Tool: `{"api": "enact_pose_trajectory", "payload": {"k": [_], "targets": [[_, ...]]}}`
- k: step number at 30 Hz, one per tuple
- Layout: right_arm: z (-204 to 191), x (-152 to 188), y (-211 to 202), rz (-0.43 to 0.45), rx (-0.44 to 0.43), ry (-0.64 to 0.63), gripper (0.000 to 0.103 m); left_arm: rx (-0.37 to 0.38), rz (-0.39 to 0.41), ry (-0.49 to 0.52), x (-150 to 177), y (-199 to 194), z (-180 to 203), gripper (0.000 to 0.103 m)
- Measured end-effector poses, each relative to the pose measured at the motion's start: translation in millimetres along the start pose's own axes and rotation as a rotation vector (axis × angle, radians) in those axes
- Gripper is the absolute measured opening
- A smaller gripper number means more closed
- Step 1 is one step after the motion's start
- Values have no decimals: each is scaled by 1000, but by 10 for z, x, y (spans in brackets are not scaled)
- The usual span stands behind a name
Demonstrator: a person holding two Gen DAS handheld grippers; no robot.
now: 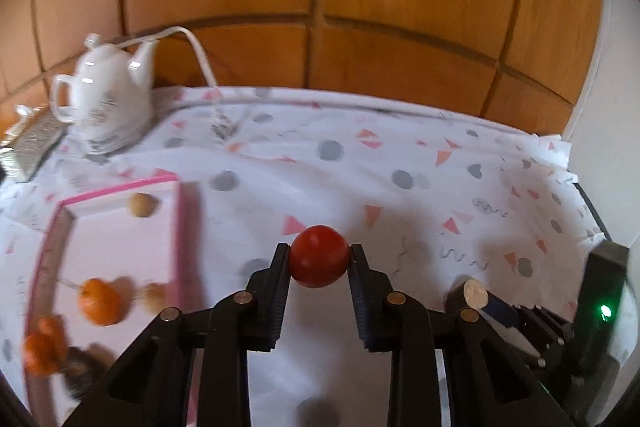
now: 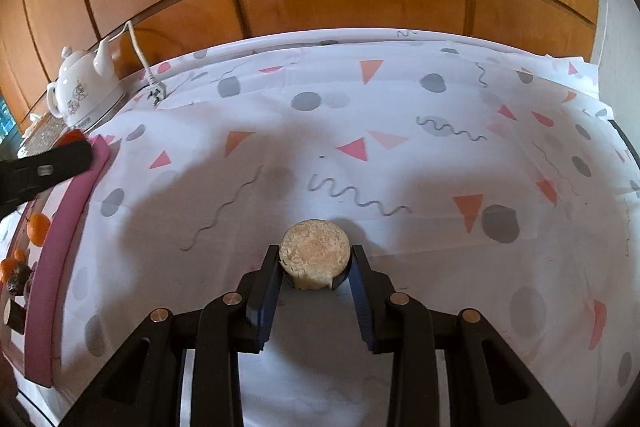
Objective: Organize fruits
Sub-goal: 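Carry the tomato into the tray and open the left tool while the right tool carries the slice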
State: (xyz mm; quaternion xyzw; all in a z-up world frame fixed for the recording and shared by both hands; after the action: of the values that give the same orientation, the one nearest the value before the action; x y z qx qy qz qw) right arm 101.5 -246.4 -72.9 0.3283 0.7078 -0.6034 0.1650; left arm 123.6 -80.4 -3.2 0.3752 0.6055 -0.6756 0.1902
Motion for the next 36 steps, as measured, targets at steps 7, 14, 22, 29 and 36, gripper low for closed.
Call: {"api": "enact_pose_trajectory", "payload": {"k": [7,14,22,29,36], "targets": [[-473,57,-29,-34,-85,-73,33,-70,25,-42,202,-362,-461,29],[-1134,33,-196,-42,-211,-171,33,-152,27,-141,408,-546,-1005,29],[-1909,138,-324,-50,-314,-288,33,-223,34,-208,601,-693,-1433,30],[-2254,225,-321,-51,-332,-346,33,-258,35,-253,654,-746,-1620,30],[-2364,274,-223,-95,-357,-353,34,-276,39,-275,658,-772,-1699,37]]}}
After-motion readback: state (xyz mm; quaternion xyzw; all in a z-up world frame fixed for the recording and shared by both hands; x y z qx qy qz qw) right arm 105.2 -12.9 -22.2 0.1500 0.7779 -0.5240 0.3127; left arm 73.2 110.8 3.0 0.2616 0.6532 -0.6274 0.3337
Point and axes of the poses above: each gripper's, at about its wrist camera, not at the fingertips, and y roughly the way its jaws point, z to its right, x to its underside, the point moved 3 cm from there along y, roughly the way its jaws point, and after that the axes turned 8 degrees about y, right-handed, at the moved point
